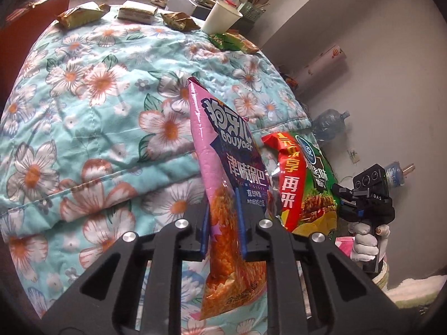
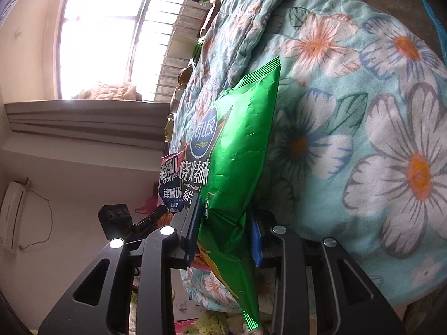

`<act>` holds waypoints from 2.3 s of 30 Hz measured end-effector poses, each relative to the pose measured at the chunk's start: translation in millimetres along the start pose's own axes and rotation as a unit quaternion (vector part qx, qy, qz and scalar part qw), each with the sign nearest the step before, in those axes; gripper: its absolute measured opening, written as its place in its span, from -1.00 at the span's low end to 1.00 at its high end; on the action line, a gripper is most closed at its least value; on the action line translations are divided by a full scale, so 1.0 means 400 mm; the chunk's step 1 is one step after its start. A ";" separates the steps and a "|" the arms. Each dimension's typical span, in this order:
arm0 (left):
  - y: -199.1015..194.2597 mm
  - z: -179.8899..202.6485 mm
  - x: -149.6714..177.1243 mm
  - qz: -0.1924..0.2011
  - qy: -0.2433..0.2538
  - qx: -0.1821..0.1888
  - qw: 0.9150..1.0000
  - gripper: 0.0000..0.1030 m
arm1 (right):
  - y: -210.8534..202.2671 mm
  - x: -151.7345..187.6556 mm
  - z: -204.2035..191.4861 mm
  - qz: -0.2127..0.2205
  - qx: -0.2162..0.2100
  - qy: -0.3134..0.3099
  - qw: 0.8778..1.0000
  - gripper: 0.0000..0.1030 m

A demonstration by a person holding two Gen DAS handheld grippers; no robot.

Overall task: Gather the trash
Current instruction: 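Carry the pink bag and green bag with both tools over the wastebasket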

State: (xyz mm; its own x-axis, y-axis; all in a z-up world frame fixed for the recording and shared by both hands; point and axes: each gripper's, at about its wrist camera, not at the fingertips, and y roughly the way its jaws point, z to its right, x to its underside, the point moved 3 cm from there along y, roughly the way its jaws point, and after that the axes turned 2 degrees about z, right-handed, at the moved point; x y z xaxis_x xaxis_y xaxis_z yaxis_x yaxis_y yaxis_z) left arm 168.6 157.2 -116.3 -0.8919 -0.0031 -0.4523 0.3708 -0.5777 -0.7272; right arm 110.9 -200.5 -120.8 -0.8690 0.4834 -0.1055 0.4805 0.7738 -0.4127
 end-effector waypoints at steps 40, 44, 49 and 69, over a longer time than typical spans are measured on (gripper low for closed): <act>0.112 0.663 -0.156 0.067 0.227 0.114 0.965 -0.92 | -0.513 -0.036 -0.131 0.239 -0.026 -0.149 0.959 -0.85; 0.216 0.800 -0.177 0.056 0.262 0.136 0.954 -0.92 | -0.620 -0.087 -0.114 0.283 0.022 -0.156 0.946 -0.85; 0.370 0.970 -0.211 0.061 0.312 0.132 0.939 -0.92 | -0.736 -0.177 -0.072 0.329 0.125 -0.167 0.921 -0.85; 0.779 1.025 -0.256 -0.023 0.341 0.090 0.936 -0.92 | -0.521 -0.635 0.572 0.249 0.453 -0.157 0.842 -0.84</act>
State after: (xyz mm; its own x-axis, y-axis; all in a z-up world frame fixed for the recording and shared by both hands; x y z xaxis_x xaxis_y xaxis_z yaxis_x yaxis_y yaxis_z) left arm 269.2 -356.9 -84.9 -0.5113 0.5106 -0.6913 0.2325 -0.6922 -0.6832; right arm 204.5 -578.1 -214.9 -0.6437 0.4124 -0.6446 0.6309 -0.1907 -0.7520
